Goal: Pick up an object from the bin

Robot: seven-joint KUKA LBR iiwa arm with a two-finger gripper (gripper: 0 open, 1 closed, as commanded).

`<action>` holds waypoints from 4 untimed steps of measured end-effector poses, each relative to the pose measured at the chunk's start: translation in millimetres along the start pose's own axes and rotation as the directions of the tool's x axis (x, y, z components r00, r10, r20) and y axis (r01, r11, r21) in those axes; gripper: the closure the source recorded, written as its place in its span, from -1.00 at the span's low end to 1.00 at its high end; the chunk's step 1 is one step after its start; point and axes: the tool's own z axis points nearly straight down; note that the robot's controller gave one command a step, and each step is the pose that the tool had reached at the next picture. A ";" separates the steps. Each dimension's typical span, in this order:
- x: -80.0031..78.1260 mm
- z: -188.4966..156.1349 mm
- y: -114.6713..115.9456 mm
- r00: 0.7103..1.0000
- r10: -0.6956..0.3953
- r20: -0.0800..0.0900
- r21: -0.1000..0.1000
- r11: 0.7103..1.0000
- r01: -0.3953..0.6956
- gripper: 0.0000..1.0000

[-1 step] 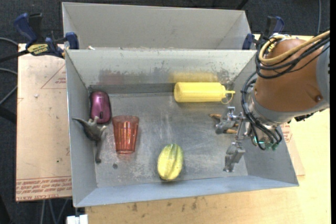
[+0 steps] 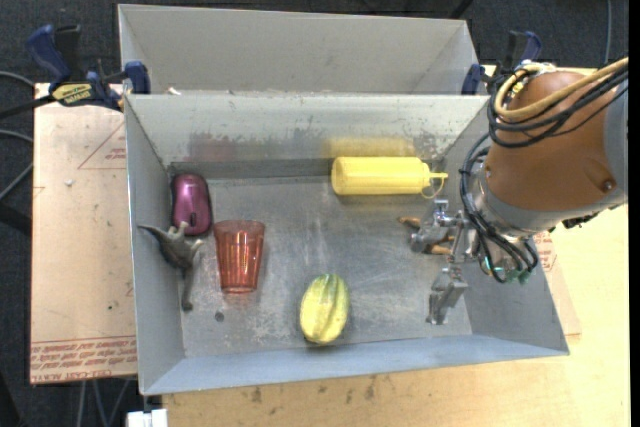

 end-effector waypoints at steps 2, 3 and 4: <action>-71.1 41.4 -24.1 0.999 -0.033 -0.006 -0.001 0.999 0.033 -1.00; -88.6 69.4 -49.7 0.997 -0.073 0.014 0.002 0.997 0.073 -1.00; -105.7 140.0 -90.1 0.994 -0.107 0.006 0.001 0.994 0.107 1.00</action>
Offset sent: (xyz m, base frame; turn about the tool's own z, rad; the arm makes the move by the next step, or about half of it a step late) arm 0.0865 -0.0288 -0.0189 -0.0906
